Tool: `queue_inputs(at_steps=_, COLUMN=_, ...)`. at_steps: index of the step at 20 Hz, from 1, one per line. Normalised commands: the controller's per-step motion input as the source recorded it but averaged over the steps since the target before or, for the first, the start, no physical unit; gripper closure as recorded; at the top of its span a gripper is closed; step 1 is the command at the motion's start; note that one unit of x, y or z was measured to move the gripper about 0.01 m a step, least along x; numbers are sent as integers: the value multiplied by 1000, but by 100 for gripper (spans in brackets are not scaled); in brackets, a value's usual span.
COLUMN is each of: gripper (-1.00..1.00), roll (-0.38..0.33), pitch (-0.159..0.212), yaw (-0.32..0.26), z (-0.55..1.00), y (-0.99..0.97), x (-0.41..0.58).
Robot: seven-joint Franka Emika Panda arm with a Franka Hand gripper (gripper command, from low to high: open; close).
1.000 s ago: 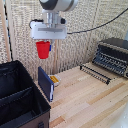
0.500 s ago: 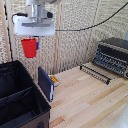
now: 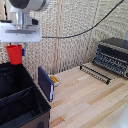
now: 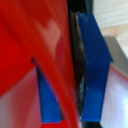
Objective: Kindly spot and seek the red cup placed ahead of you. Cautiously adjust your gripper towards the red cup, gripping it gently. Find the after-storage area of the caddy. Relocate the red cup in your grip over the rear portion and softly release it into the compartment.
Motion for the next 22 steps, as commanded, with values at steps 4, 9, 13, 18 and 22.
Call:
queue_inputs(at_steps=4, gripper=100, roll=-261, pitch=-1, yaw=0, z=-19, y=610, x=210)
queue_inputs(at_steps=9, gripper=100, roll=-310, pitch=-59, yaw=33, z=66, y=314, x=174)
queue_inputs(at_steps=13, gripper=100, roll=-321, pitch=-105, yaw=73, z=37, y=163, x=189)
queue_inputs(at_steps=18, gripper=100, roll=-286, pitch=-122, yaw=68, z=2, y=202, x=131)
queue_inputs(at_steps=22, gripper=-100, roll=-113, pitch=-78, yaw=32, z=0, y=260, x=0)
